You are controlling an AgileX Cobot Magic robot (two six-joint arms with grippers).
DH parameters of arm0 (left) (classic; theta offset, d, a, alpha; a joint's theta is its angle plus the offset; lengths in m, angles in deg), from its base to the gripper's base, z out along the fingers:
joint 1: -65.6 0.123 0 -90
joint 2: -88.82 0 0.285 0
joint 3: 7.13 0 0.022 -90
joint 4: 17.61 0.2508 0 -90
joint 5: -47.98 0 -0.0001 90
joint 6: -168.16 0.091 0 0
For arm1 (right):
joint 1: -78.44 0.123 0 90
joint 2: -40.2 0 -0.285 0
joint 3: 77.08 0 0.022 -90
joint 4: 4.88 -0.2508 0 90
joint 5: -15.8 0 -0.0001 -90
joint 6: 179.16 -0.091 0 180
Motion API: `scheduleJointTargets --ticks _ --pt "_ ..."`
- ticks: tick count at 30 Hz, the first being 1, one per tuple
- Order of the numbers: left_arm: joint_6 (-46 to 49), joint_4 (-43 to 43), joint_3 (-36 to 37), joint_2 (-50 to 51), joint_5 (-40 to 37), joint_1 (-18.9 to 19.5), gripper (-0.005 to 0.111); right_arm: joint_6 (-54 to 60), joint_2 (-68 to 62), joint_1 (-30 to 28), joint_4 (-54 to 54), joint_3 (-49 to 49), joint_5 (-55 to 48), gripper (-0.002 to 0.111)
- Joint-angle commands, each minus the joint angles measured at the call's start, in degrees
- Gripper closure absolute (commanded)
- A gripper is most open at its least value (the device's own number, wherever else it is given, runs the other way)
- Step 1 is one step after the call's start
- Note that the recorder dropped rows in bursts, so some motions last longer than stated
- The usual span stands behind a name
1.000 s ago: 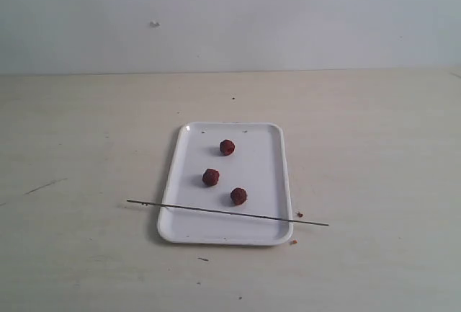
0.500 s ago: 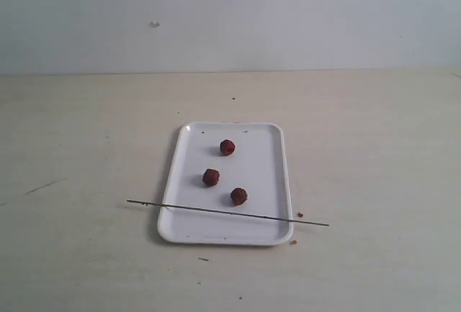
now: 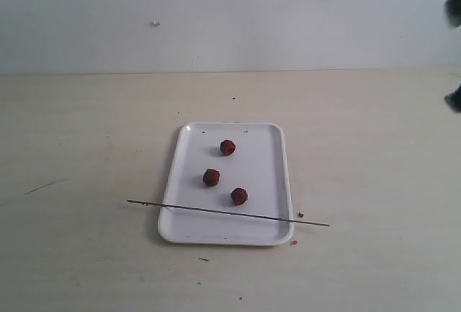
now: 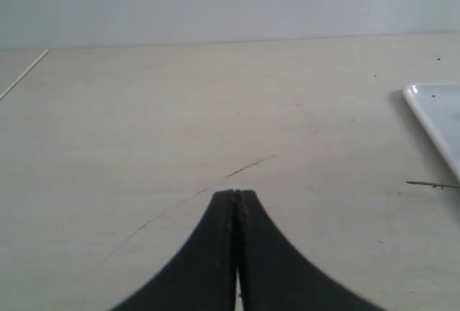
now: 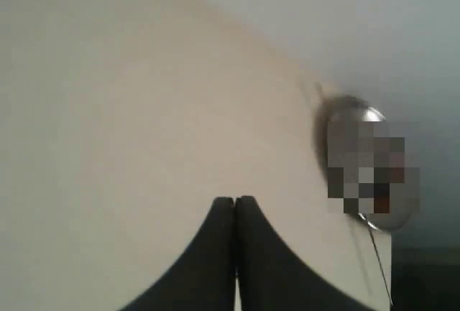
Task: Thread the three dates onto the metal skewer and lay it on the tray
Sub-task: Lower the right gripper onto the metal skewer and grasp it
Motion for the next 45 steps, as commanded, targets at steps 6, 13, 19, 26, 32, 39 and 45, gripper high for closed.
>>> scheduleJointTargets --ticks 6,13,19,26,32,39,45 --pt "-0.1 0.0 0.0 -0.3 0.1 0.1 0.107 80.2 -23.2 14.9 -54.5 16.3 -35.5 0.108" --pt "-0.1 0.0 0.0 -0.3 0.1 0.1 0.107 65.8 -30.7 19.8 -57.8 29.4 -41.1 0.105" --pt "-0.1 0.0 0.0 -0.3 0.1 0.1 0.107 67.4 -32.2 25.5 -59.5 29.4 -36.2 0.088" --pt "-0.1 0.0 0.0 -0.3 0.1 0.1 0.107 65.8 -35.0 30.2 -58.5 29.4 -29.5 0.079" --pt "-0.1 0.0 0.0 -0.3 0.1 0.1 0.107 56.8 -36.4 33.2 -48.5 29.4 -26.3 0.079" --pt "-0.1 0.0 0.0 -0.3 0.1 0.1 0.107 54.0 -36.8 33.8 -47.5 29.4 -26.7 0.079" --pt "-0.1 0.0 0.0 -0.3 0.1 0.1 0.107 52.4 -36.8 33.8 -47.5 29.3 -27.9 0.079"
